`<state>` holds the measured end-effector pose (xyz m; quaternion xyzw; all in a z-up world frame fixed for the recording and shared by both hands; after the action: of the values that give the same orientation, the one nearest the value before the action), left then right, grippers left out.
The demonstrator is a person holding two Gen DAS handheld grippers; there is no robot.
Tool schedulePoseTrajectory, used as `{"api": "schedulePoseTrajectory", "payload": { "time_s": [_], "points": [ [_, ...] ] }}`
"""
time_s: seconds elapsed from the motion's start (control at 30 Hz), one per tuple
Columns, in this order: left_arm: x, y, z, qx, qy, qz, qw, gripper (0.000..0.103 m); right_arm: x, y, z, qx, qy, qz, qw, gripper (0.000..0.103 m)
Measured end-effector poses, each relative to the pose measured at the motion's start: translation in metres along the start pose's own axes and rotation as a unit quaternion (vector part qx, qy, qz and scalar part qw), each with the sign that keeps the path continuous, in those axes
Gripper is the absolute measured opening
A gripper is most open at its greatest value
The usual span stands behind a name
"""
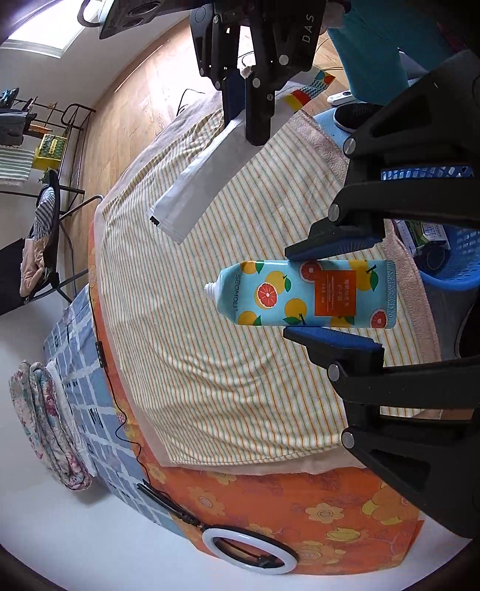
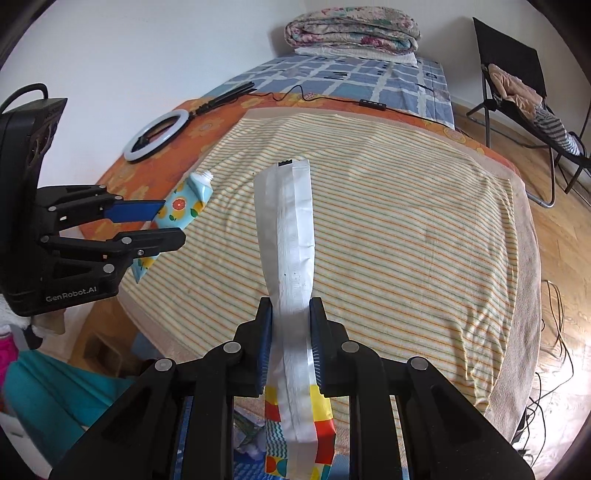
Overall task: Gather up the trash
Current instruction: 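Carry the juice carton and white package over the blue basket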
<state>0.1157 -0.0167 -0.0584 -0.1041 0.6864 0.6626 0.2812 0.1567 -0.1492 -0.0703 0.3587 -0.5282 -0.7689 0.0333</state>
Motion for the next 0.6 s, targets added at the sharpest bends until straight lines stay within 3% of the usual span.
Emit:
{"api": "schedulePoseTrajectory", "payload": {
  "time_s": [0.4, 0.6],
  "points": [
    [0.087, 0.023, -0.050, 0.045, 0.013, 0.021, 0.9987, 0.036, 0.091, 0.026, 0.040, -0.025, 0.015, 0.021, 0.999, 0.017],
    [0.130, 0.012, -0.069, 0.044, 0.011, 0.050, 0.9977, 0.036, 0.134, 0.020, 0.055, -0.042, 0.013, 0.051, 0.998, 0.017]
  ]
}}
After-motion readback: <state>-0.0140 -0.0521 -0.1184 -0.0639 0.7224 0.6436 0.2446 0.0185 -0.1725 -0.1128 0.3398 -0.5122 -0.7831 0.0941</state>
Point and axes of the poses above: each gripper's, at about its wrist camera, not at the fingertips, and y roughly against the way its jaws point, z to its left, x to its underside, the point moved 6 cm from there along -y, roughly the way its jaws point, and after that the axes turned 3 degrees about -y, right-handed, at the moved point
